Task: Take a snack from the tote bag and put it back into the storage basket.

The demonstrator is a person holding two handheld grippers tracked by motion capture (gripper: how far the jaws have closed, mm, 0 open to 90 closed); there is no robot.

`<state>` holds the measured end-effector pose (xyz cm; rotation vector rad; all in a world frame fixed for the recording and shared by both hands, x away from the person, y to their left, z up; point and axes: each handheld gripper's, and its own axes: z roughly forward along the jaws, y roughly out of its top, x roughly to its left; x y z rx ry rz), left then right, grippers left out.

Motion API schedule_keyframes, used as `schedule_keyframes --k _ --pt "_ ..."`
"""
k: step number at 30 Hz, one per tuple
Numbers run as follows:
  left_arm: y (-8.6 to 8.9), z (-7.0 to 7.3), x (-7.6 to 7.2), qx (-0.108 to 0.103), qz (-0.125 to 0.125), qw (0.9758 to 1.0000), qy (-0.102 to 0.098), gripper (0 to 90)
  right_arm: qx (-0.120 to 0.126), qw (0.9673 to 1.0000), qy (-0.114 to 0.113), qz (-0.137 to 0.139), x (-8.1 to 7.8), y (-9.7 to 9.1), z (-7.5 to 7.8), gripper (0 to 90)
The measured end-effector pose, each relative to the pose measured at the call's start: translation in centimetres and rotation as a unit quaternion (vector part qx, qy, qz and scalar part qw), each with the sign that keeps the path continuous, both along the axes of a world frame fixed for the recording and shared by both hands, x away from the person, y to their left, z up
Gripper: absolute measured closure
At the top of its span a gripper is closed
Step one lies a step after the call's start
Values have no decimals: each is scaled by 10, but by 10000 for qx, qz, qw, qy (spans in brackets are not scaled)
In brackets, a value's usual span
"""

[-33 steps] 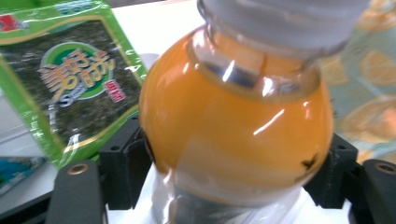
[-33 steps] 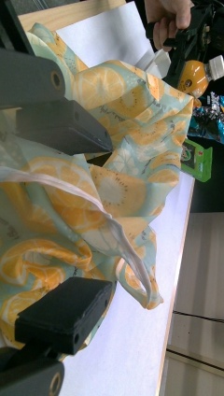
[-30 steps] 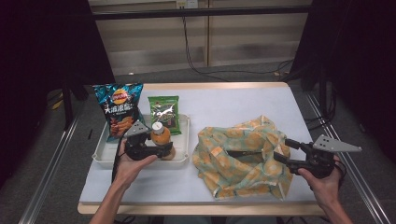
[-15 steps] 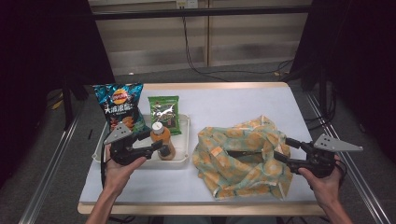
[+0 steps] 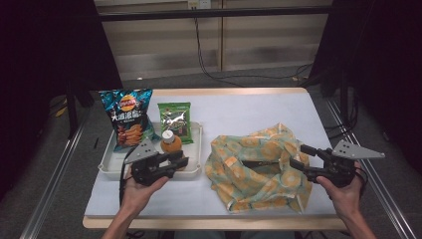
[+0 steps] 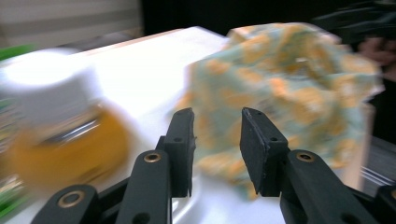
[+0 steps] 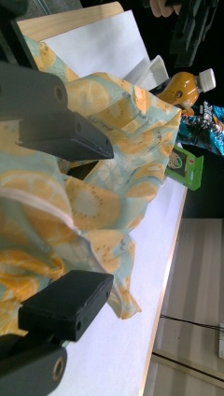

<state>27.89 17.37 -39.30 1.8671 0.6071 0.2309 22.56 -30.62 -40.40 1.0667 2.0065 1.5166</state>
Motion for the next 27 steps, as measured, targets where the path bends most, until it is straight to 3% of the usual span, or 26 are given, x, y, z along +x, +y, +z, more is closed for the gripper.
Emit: schedule_keyframes --k 3,5,10,12,17,21,24,27 --pt "-22 2 0 60 -225 9997 -31 660 -27 10000 7 49 1 5 1 371" --pt "-35 0 4 21 -323 9995 54 661 -49 9999 46 85 2 7 1 368" --pt "-62 -6 18 18 -438 9988 238 701 -57 9996 231 117 16 12 -1 307" --pt "-74 -7 23 148 -488 9984 239 713 -198 9991 315 180 23 14 -1 286" --pt "-106 -3 25 -88 -809 9961 326 683 -108 9990 348 252 34 17 1 240" --pt "-128 -5 25 3 -959 9950 286 681 -120 9982 533 266 39 24 -15 213" --pt "-143 -11 26 87 -1079 9937 285 656 -277 9969 651 358 39 29 -23 220" --pt "-154 -27 29 288 -1119 9923 452 632 -402 9959 706 396 39 31 -27 231"
